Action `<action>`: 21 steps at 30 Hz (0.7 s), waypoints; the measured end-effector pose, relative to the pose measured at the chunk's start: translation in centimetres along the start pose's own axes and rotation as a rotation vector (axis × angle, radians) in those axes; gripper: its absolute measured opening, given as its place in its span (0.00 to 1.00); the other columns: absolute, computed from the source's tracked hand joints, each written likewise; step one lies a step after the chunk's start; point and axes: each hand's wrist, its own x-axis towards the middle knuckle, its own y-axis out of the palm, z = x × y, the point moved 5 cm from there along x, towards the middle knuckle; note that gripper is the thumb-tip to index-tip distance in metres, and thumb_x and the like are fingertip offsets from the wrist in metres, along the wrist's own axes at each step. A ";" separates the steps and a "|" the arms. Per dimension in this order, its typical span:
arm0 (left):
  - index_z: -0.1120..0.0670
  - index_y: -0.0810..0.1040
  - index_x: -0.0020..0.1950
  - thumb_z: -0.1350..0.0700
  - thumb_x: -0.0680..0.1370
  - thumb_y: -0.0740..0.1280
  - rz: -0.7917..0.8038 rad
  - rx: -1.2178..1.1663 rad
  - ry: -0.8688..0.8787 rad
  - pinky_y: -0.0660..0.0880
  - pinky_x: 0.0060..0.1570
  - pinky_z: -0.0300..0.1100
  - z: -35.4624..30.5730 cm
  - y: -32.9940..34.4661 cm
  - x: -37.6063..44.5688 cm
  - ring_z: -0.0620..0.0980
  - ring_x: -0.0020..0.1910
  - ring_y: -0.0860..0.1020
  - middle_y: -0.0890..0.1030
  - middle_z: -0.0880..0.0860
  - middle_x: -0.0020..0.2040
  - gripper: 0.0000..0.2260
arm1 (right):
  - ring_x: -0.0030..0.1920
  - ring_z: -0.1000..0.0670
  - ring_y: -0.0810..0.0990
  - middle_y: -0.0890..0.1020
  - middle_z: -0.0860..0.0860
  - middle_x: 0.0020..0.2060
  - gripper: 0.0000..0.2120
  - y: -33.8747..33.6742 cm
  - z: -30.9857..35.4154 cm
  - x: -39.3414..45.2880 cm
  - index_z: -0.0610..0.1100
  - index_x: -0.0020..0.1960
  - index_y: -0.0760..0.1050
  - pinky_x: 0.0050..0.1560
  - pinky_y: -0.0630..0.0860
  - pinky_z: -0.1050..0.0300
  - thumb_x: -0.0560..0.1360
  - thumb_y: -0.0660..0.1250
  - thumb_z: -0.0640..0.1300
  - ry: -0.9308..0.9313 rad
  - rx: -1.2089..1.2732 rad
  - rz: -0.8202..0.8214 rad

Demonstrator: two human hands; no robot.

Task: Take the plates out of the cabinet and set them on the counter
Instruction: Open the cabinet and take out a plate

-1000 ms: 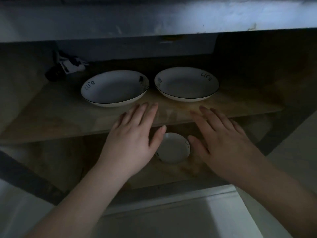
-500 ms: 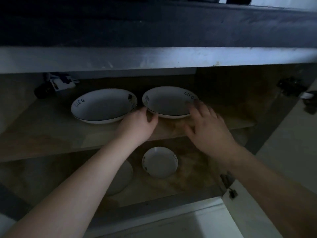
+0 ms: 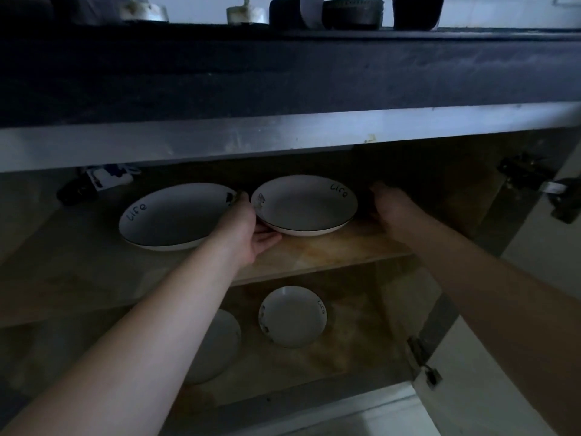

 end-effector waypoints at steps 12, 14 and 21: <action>0.53 0.73 0.55 0.37 0.81 0.55 0.021 -0.002 0.015 0.83 0.33 0.50 -0.2 0.4 -1.7 0.61 0.48 0.82 0.79 0.64 0.50 0.21 | 0.53 0.44 0.80 0.80 0.44 0.53 0.14 0.7 0.2 -0.5 0.45 0.62 0.74 0.54 0.79 0.47 0.81 0.57 0.49 0.005 0.378 0.152; 0.53 0.73 0.50 0.38 0.81 0.56 0.023 0.004 0.021 0.83 0.33 0.51 -0.2 0.2 -2.3 0.61 0.46 0.82 0.79 0.63 0.48 0.19 | 0.56 0.43 0.79 0.79 0.43 0.57 0.18 0.0 -0.3 -1.1 0.44 0.66 0.72 0.57 0.76 0.46 0.82 0.55 0.51 0.008 0.396 0.174; 0.55 0.73 0.48 0.39 0.82 0.56 0.069 0.020 0.064 0.82 0.33 0.51 0.0 -0.9 -4.1 0.59 0.46 0.83 0.81 0.60 0.49 0.20 | 0.54 0.44 0.81 0.80 0.44 0.56 0.16 -1.7 -2.3 -4.3 0.43 0.63 0.73 0.45 0.79 0.48 0.81 0.55 0.49 0.046 0.481 0.199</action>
